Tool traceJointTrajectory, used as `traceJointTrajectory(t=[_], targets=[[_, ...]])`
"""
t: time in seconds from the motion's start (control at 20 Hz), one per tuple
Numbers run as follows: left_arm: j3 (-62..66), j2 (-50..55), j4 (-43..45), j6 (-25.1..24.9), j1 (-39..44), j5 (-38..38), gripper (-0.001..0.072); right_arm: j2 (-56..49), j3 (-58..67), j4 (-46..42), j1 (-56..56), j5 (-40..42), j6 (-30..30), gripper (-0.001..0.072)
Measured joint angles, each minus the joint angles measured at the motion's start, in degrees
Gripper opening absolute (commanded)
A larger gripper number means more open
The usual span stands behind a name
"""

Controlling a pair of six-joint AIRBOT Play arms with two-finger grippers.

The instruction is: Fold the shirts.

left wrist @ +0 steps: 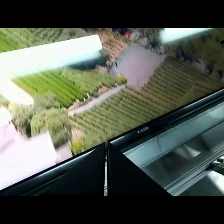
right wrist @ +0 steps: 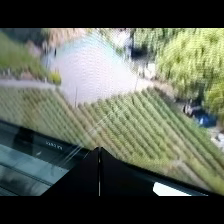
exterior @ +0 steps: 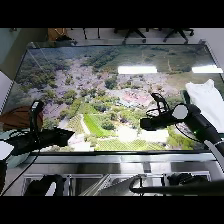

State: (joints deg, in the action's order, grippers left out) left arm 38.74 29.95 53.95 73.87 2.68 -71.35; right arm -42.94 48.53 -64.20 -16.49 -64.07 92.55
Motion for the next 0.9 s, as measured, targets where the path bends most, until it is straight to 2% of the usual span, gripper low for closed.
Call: traceJointTrajectory(t=[0.4, 0.55, 0.6, 0.65, 0.9], targets=[[0.0, 0.0, 0.9, 0.0, 0.0, 0.0, 0.0015, 0.0, 0.0, 0.0, 0.0, 0.0, 0.0, 0.0020], [0.5, 0.0, 8.0, 1.9, 0.0, 0.8, 0.0021, 0.0, 0.0, 0.0, 0.0, 0.0, 0.0, 0.0020], [1.0, 0.0, 12.0, 3.5, 0.0, 0.9, 0.0309, 0.0, 0.0, 0.0, 0.0, 0.0, 0.0, 0.0020], [1.5, 0.0, 16.7, 5.1, 0.0, 1.0, 0.0707, 0.0, 0.0, 0.0, 0.0, 0.0, 0.0, 0.0020], [3.7, 4.0, 43.0, 10.2, 0.0, 2.7, 0.0691, 0.0, 0.0, 0.0, 0.0, 0.0, 0.0, 0.0020]])
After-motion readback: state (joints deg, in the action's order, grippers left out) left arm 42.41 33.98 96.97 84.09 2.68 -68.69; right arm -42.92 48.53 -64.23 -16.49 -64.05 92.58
